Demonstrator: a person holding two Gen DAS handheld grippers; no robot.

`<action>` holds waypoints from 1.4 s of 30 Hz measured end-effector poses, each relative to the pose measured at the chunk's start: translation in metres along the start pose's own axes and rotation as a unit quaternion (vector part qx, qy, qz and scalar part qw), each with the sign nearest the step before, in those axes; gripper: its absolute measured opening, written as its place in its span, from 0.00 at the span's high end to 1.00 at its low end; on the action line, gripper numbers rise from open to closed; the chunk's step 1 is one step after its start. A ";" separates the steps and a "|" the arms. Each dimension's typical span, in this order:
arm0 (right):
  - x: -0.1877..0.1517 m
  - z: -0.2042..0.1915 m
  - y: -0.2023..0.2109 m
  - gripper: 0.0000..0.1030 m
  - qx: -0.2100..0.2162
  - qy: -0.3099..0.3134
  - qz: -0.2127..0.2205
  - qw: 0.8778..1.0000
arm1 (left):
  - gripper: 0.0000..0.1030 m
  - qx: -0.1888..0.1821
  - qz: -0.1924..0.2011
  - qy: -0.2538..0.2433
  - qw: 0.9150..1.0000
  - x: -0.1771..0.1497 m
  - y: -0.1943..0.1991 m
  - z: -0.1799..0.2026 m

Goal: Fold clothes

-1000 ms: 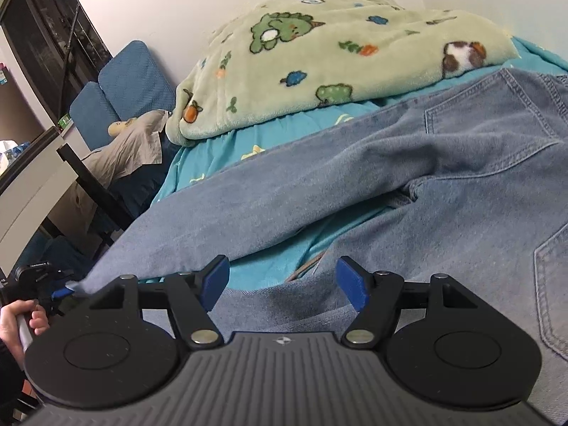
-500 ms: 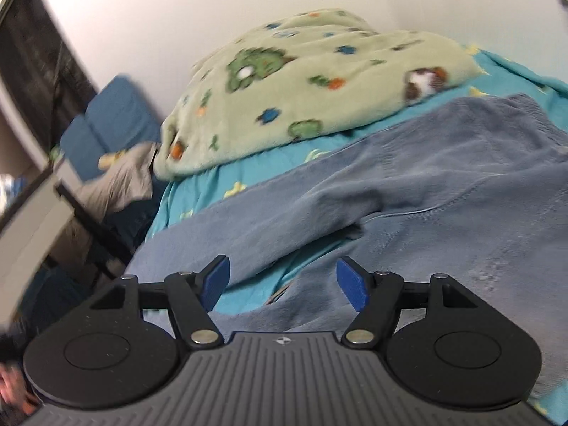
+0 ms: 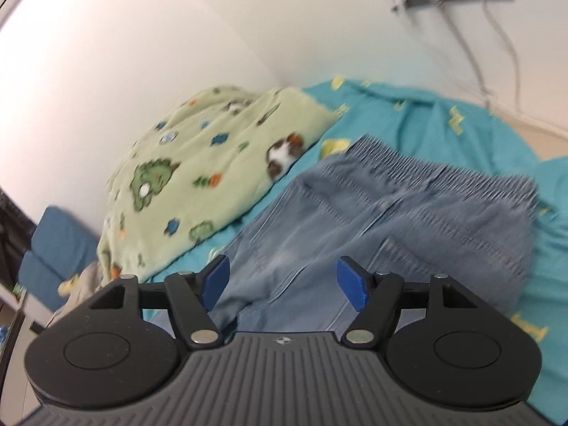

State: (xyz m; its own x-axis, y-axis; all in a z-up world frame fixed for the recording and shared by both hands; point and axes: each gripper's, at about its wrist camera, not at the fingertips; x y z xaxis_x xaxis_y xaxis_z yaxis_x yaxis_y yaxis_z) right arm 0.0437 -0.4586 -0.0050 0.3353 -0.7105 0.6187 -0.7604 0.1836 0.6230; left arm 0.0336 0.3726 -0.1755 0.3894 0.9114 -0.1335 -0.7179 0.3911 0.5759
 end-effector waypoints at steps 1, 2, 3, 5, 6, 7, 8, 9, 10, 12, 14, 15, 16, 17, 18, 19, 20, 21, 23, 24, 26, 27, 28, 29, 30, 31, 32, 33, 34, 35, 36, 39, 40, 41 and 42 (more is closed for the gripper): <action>0.003 0.005 0.002 0.32 -0.011 -0.003 0.005 1.000 | 0.42 -0.005 -0.009 0.005 1.000 0.001 -0.006 -0.004; 0.006 0.011 0.003 0.32 -0.024 -0.008 0.010 1.000 | 0.43 -0.010 -0.017 0.009 1.000 0.002 -0.011 -0.009; 0.009 0.018 0.004 0.32 -0.038 -0.015 0.015 0.999 | 0.43 -0.014 -0.025 0.014 0.999 0.004 -0.016 -0.013; 0.016 0.033 0.006 0.32 -0.065 -0.037 0.025 0.997 | 0.43 -0.027 -0.028 0.020 0.999 0.007 -0.024 -0.018; 0.018 0.041 0.008 0.32 -0.080 -0.055 0.034 0.995 | 0.43 -0.029 -0.029 0.018 0.999 0.010 -0.027 -0.019; 0.020 0.050 0.011 0.32 -0.098 -0.077 0.048 0.991 | 0.44 -0.030 -0.030 0.017 0.999 0.012 -0.031 -0.020; 0.021 0.059 0.015 0.32 -0.118 -0.102 0.062 0.986 | 0.45 -0.034 -0.030 0.020 0.999 0.013 -0.035 -0.021; 0.022 0.070 0.020 0.32 -0.143 -0.133 0.081 0.977 | 0.46 -0.043 -0.029 0.022 0.998 0.015 -0.039 -0.020; 0.022 0.079 0.023 0.31 -0.163 -0.157 0.094 0.969 | 0.48 -0.053 -0.029 0.022 0.998 0.016 -0.040 -0.019; 0.023 0.094 0.023 0.31 -0.193 -0.188 0.104 0.957 | 0.50 -0.067 -0.029 0.021 0.997 0.015 -0.046 -0.017; 0.024 0.102 0.013 0.31 -0.215 -0.183 0.087 0.955 | 0.56 -0.076 -0.024 0.016 0.997 0.013 -0.048 -0.015; 0.024 0.105 0.006 0.31 -0.222 -0.180 0.075 0.955 | 0.58 -0.078 -0.019 0.012 0.997 0.013 -0.046 -0.013; 0.022 0.110 -0.001 0.31 -0.223 -0.190 0.058 0.954 | 0.60 -0.080 -0.014 0.007 0.997 0.012 -0.045 -0.011; 0.020 0.115 -0.008 0.31 -0.222 -0.204 0.041 0.953 | 0.63 -0.082 -0.010 0.003 0.997 0.012 -0.044 -0.009; 0.017 0.120 -0.014 0.31 -0.221 -0.220 0.023 0.950 | 0.66 -0.084 -0.005 -0.001 0.996 0.011 -0.043 -0.008; 0.015 0.123 -0.021 0.31 -0.219 -0.227 0.009 0.949 | 0.71 -0.086 0.000 -0.005 0.996 0.011 -0.041 -0.006; 0.013 0.124 -0.027 0.30 -0.218 -0.230 -0.003 0.949 | 0.77 -0.088 0.004 -0.010 0.996 0.010 -0.040 -0.004; 0.011 0.126 -0.033 0.30 -0.216 -0.232 -0.015 0.948 | 0.79 -0.090 0.009 -0.014 0.996 0.009 -0.039 -0.003; 0.009 0.125 -0.045 0.30 -0.211 -0.229 -0.037 0.950 | 0.88 -0.094 0.018 -0.022 0.995 0.008 -0.037 0.001; 0.007 0.125 -0.048 0.30 -0.208 -0.229 -0.045 0.950 | 0.89 -0.096 0.023 -0.027 0.995 0.008 -0.035 0.003; 0.005 0.124 -0.058 0.31 -0.203 -0.228 -0.059 0.950 | 0.92 -0.105 0.030 -0.051 0.993 0.006 -0.030 0.011; 0.004 0.121 -0.060 0.33 -0.201 -0.223 -0.064 0.952 | 0.92 -0.110 0.034 -0.060 0.992 0.004 -0.025 0.016; 0.003 0.120 -0.061 0.40 -0.198 -0.220 -0.064 0.953 | 0.93 -0.116 0.038 -0.069 0.990 0.003 -0.020 0.022; 0.003 0.118 -0.063 0.49 -0.195 -0.219 -0.063 0.954 | 0.93 -0.122 0.043 -0.078 0.989 0.002 -0.015 0.028; 0.002 0.117 -0.063 0.54 -0.195 -0.218 -0.062 0.954 | 0.93 -0.130 0.045 -0.081 0.987 0.001 -0.010 0.033; 0.001 0.115 -0.062 0.74 -0.197 -0.217 -0.061 0.954 | 0.94 -0.139 0.048 -0.084 0.985 0.000 -0.004 0.039; 0.000 0.116 -0.058 0.86 -0.190 -0.227 -0.051 0.954 | 0.94 -0.148 0.051 -0.087 0.984 0.000 0.002 0.044; 0.000 0.117 -0.051 0.87 -0.180 -0.241 -0.038 0.953 | 0.94 -0.153 0.055 -0.092 0.982 -0.002 0.006 0.050; 0.003 0.114 -0.044 0.90 -0.173 -0.244 -0.027 0.954 | 0.95 -0.164 0.058 -0.096 0.980 -0.003 0.011 0.057; 0.006 0.109 -0.038 0.91 -0.167 -0.242 -0.017 0.956 | 0.95 -0.174 0.062 -0.099 0.978 -0.003 0.015 0.064; 0.010 0.105 -0.031 0.91 -0.161 -0.240 -0.007 0.957 | 0.95 -0.184 0.065 -0.103 0.975 -0.004 0.019 0.071; 0.023 0.087 -0.014 0.92 -0.144 -0.234 0.021 0.961 | 0.95 -0.204 0.074 -0.104 0.971 -0.002 0.024 0.096; 0.029 0.077 -0.013 0.92 -0.138 -0.232 0.029 0.962 | 0.95 -0.202 0.077 -0.105 0.971 0.001 0.020 0.107; 0.036 0.067 -0.014 0.92 -0.133 -0.225 0.035 0.964 | 0.95 -0.199 0.081 -0.107 0.971 0.003 0.016 0.117; 0.044 0.056 -0.017 0.92 -0.129 -0.217 0.040 0.967 | 0.95 -0.197 0.084 -0.109 0.971 0.006 0.012 0.127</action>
State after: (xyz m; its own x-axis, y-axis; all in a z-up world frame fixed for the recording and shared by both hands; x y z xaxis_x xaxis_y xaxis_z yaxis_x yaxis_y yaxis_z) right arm 0.0401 -0.5310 -0.0149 -0.0262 -0.8948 0.4457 -0.5915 0.3733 0.7147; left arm 0.1004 0.3663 -0.0662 0.3289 0.9348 0.1339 -0.9303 0.2964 0.2159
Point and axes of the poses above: each gripper's, at about its wrist camera, not at the fingertips, and y roughly against the way its jaws point, z to its right, x to its top, and after that the axes turned 14 degrees about -x, right-handed
